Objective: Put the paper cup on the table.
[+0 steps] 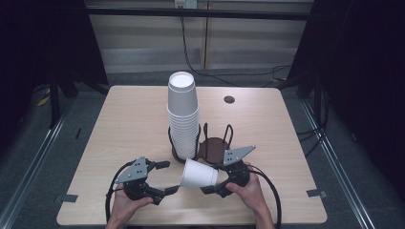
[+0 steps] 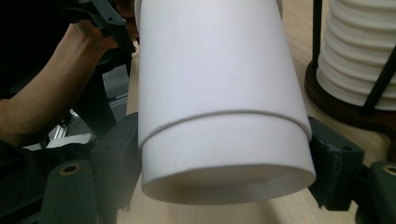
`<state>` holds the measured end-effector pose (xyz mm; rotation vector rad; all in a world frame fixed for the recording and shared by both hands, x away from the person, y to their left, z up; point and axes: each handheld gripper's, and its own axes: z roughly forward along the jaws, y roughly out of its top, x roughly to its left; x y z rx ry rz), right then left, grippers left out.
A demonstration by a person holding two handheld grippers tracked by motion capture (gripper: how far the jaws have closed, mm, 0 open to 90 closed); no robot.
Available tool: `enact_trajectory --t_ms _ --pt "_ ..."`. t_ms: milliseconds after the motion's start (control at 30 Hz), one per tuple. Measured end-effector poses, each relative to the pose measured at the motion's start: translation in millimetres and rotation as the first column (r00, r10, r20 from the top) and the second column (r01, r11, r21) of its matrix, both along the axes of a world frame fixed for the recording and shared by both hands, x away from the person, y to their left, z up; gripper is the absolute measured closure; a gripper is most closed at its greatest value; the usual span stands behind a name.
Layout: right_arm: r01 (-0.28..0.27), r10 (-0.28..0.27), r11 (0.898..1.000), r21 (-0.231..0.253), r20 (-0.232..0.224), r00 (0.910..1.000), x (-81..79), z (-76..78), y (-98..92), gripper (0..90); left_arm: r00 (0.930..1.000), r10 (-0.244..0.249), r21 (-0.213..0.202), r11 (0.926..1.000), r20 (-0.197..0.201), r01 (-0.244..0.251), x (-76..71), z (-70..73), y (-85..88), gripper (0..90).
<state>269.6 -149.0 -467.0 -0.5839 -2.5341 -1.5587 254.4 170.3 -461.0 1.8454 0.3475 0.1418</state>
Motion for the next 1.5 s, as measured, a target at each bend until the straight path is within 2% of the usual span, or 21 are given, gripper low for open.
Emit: enact_trajectory --t_ms 67,100,167,200,333,367,667,767,867,1133,1400,1500 --pt "0.006 -0.006 1.000 0.019 0.011 0.9999 0.1 -0.1 -0.5 23.4 1.0000 -0.002 -0.008 1.0000 -0.002 0.002 -0.8 -2.3 -0.7 15.5" --pt "0.003 -0.004 0.999 0.044 0.020 0.9998 0.1 -0.1 -1.3 23.4 1.0000 -0.002 -0.015 0.9999 -0.009 0.002 -0.7 -3.1 -0.3 15.5" --pt "0.004 -0.005 0.999 0.053 0.027 0.9996 -0.3 0.0 -1.5 23.3 1.0000 -0.002 -0.013 0.9999 -0.006 0.002 -0.9 -3.1 0.0 15.5" --pt "0.004 -0.007 0.997 0.078 0.042 0.9991 -1.3 -0.4 -0.9 23.3 0.9999 -0.008 -0.025 0.9997 -0.011 0.007 -1.2 -2.6 0.1 15.5" --pt "-0.001 -0.005 0.996 0.094 0.056 0.9984 -2.0 -1.0 1.0 23.3 0.9998 -0.020 -0.036 0.9992 -0.008 0.019 -2.2 -1.3 -0.5 15.5" --pt "-0.004 -0.002 0.995 0.099 0.058 0.9983 -2.1 -1.2 2.2 23.3 0.9995 -0.031 -0.051 0.9982 -0.011 0.030 -2.6 -0.8 -1.7 15.6" --pt "-0.025 0.018 0.994 0.106 0.067 0.9976 -3.9 -2.0 5.3 23.3 0.9987 -0.048 -0.081 0.9956 -0.014 0.047 0.6 -0.8 -7.8 15.5" --pt "-0.033 0.025 0.994 0.106 0.074 0.9970 -5.0 -1.9 6.6 23.4 0.9994 -0.030 -0.068 0.9973 -0.016 0.029 2.5 -0.7 -11.6 14.9" --pt "-0.038 0.030 0.994 0.107 0.075 0.9968 -5.2 -1.6 6.9 23.4 0.9992 -0.037 -0.075 0.9965 -0.010 0.036 2.7 -0.4 -12.8 13.8" --pt "-0.051 0.042 0.994 0.101 0.088 0.9952 -6.7 -0.1 8.7 23.5 0.9995 -0.029 -0.067 0.9973 -0.014 0.028 7.7 2.1 -19.0 0.0" --pt "-0.054 0.046 0.994 0.091 0.096 0.9943 -7.3 0.0 12.4 23.5 0.9972 -0.064 -0.096 0.9936 -0.040 0.060 12.3 -0.3 -24.2 0.0" --pt "-0.048 0.038 0.994 0.094 0.104 0.9938 -6.9 0.3 12.4 23.6 0.9970 -0.067 -0.090 0.9939 -0.040 0.063 13.4 -0.2 -26.1 0.0"
